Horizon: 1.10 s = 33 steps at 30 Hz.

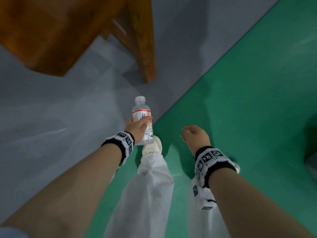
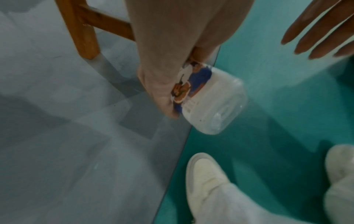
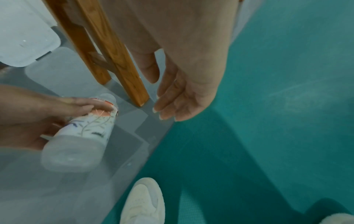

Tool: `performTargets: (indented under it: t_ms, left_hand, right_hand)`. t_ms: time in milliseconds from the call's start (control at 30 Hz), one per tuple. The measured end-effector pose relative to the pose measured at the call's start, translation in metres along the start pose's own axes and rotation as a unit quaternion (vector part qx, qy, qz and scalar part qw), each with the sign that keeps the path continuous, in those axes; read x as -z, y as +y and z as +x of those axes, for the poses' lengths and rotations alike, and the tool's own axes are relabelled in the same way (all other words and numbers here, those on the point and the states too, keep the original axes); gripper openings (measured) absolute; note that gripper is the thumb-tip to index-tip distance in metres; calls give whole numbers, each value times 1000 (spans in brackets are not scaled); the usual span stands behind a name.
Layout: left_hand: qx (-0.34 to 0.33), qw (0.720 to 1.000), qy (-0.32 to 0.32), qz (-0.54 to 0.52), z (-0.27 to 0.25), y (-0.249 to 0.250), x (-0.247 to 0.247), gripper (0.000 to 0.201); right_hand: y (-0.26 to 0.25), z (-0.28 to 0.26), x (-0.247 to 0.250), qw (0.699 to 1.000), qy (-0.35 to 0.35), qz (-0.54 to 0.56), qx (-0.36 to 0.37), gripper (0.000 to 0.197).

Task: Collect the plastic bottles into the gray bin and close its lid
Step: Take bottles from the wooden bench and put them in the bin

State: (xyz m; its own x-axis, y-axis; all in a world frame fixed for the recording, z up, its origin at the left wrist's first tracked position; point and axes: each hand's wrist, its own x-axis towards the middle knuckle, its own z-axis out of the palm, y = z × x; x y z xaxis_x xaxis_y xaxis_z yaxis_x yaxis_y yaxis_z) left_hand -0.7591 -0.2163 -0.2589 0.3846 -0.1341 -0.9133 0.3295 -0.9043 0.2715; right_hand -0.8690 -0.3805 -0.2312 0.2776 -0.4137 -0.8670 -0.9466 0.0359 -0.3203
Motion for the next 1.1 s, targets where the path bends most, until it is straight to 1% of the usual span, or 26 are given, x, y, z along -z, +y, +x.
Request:
performTargets:
  t_ms: [67, 133, 200, 367, 433, 500, 567, 633, 733, 867, 933, 967, 1033, 1100]
  left_hand:
    - [-19, 998, 23, -48, -41, 15, 8, 36]
    - [-14, 996, 39, -81, -72, 25, 15, 36]
    - [-12, 993, 44, -113, -105, 36, 23, 37]
    - [-47, 979, 58, -190, -181, 51, 52, 30]
    - [-77, 973, 63, -209, -209, 54, 66, 30]
    - [-112, 966, 61, -226, -235, 55, 77, 27]
    - [-149, 959, 42, -237, -260, 55, 86, 23]
    - [-187, 956, 25, -226, -283, 51, 96, 23]
    - [-224, 942, 42, -246, -305, 47, 116, 33]
    - [-224, 928, 91, -284, -317, 47, 151, 47]
    - [-214, 923, 120, -296, -316, 49, 167, 43]
    - [-208, 921, 130, -304, -315, 50, 175, 39]
    - [-200, 917, 151, -309, -310, 51, 189, 39]
    - [-191, 913, 168, -319, -307, 54, 201, 41]
  right_hand:
    - [-19, -29, 10, 1000, -4, -10, 18, 25]
    - [-32, -51, 17, 999, -6, -24, 26, 26]
    - [-46, -75, 24, 999, -3, -31, 35, 25]
    - [-99, -134, 34, 998, 16, -9, 55, 24]
    - [-131, -157, 36, 996, 29, 3, 89, 24]
    - [-169, -178, 40, 988, 54, 7, 144, 23]
    - [-208, -196, 44, 977, 81, 6, 198, 21]
    - [-244, -211, 46, 964, 98, -6, 247, 20]
    - [-293, -222, 44, 940, 113, -54, 317, 23]
    - [-360, -235, 33, 886, 158, -158, 406, 39]
    - [-385, -235, 23, 862, 163, -206, 433, 47]
    - [-396, -233, 17, 853, 159, -231, 441, 50]
    - [-412, -227, 3, 835, 148, -283, 448, 57]
    - [-420, -216, -9, 832, 133, -321, 433, 69]
